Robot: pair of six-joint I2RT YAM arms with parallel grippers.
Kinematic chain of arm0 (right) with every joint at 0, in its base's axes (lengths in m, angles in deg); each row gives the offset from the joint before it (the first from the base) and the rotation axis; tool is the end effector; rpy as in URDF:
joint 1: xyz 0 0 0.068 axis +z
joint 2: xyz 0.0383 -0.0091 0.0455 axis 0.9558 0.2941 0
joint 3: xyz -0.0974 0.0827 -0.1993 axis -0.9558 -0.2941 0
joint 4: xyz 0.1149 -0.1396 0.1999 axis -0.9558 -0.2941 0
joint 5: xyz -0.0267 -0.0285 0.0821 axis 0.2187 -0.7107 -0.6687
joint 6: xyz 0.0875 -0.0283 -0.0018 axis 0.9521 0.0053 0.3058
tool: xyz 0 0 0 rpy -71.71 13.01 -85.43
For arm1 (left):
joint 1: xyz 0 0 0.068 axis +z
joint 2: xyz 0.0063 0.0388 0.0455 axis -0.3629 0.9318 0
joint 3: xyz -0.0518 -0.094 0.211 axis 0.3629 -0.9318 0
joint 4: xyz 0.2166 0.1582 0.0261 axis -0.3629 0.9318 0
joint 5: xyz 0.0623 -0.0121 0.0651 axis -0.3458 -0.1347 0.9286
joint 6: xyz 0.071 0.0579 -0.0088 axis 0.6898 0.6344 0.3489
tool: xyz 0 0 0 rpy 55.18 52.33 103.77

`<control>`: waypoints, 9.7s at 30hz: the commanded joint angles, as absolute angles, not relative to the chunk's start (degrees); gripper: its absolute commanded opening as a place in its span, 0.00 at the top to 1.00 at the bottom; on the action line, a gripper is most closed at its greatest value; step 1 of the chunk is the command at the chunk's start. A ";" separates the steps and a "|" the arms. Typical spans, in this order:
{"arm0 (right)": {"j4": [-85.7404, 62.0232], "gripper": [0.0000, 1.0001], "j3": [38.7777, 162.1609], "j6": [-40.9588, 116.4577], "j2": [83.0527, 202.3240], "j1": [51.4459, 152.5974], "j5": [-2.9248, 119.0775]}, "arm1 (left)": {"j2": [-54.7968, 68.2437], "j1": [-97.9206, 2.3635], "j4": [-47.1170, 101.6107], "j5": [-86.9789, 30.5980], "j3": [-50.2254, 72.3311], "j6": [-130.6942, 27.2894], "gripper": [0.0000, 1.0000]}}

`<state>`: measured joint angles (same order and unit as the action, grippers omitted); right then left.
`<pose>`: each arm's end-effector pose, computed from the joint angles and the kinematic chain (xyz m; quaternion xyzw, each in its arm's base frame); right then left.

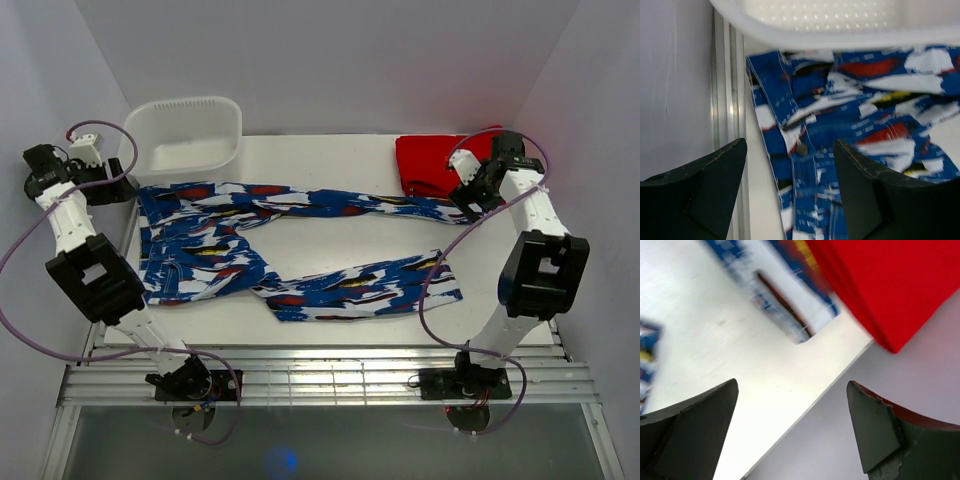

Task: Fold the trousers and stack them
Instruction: Flatten the trousers out

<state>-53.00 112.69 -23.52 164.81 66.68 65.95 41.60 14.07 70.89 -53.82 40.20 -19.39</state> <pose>0.4148 -0.0455 0.1933 -0.3914 0.8755 -0.1448 0.2435 0.3928 0.2222 0.2357 -0.0168 0.9055 -0.0902 0.4142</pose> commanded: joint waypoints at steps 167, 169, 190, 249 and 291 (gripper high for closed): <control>-59.08 0.14 78.89 -37.62 148.53 48.73 59.91 | 27.83 23.37 78.74 -32.24 -3.97 9.71 0.72; -59.25 0.15 80.46 -37.10 148.88 47.50 60.79 | 26.68 23.37 78.57 -31.62 -5.47 10.41 0.83; -78.67 0.19 103.59 -16.62 173.31 36.95 39.19 | 24.92 23.55 88.06 -41.29 5.59 5.49 0.46; -62.52 0.20 67.03 -86.57 132.18 41.87 55.43 | 18.95 32.77 109.51 -42.87 7.98 65.78 0.47; -62.07 0.92 94.33 -73.15 144.47 42.30 45.77 | 33.78 32.16 109.33 -71.59 33.78 52.72 1.00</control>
